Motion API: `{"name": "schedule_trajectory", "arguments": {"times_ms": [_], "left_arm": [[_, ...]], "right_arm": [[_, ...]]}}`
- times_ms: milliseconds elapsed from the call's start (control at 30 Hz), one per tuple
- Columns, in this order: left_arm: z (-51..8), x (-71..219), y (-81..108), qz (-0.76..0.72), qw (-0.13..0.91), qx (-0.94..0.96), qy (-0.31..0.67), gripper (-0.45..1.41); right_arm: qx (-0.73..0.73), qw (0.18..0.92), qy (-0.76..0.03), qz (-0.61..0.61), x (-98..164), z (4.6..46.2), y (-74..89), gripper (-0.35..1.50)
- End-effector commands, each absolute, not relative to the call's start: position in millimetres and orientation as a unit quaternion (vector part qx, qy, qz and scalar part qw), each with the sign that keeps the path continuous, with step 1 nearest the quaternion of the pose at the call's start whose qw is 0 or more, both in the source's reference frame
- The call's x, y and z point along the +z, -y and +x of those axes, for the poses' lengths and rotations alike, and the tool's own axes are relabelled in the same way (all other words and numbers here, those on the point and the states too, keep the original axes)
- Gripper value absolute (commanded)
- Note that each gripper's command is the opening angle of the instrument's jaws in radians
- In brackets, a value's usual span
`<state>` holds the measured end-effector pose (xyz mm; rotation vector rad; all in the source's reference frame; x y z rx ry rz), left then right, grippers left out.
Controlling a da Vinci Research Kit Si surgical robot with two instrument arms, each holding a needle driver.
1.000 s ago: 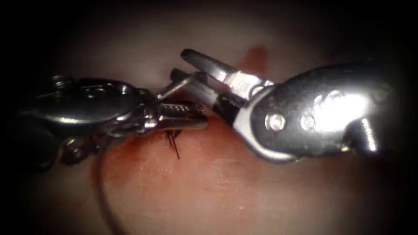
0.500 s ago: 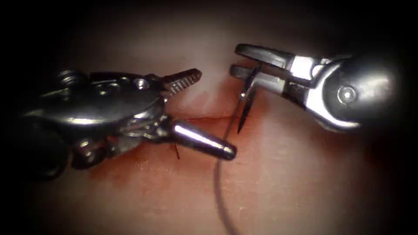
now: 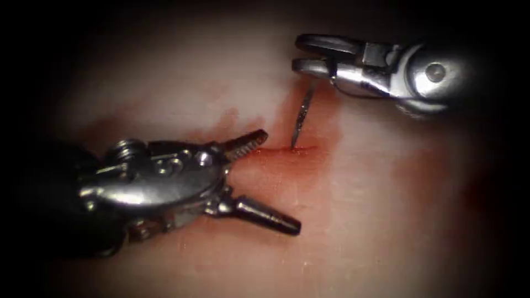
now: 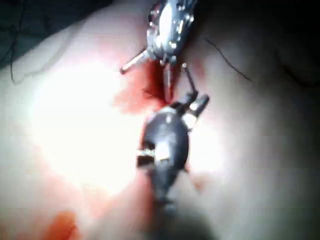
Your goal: Wound Closure
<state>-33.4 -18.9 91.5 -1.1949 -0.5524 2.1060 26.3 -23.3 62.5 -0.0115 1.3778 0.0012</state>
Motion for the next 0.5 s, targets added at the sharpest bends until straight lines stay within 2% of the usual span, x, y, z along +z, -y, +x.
{"name": "schedule_trajectory", "arguments": {"times_ms": [33, 500], "left_arm": [[-33.9, 92.6, 19.4, -0.453, 0.319, 0.805, 0.212, 0.99], [-34.6, 97.7, 22.8, -0.439, 0.304, 0.815, 0.225, 0.79]], "right_arm": [[-0.005, 0.769, -0.639, -0.004, 63.3, 27.9, 23.6, -0.35], [-0.024, 0.771, -0.636, -0.008, 67.4, 28.9, 23.2, -0.35]]}}
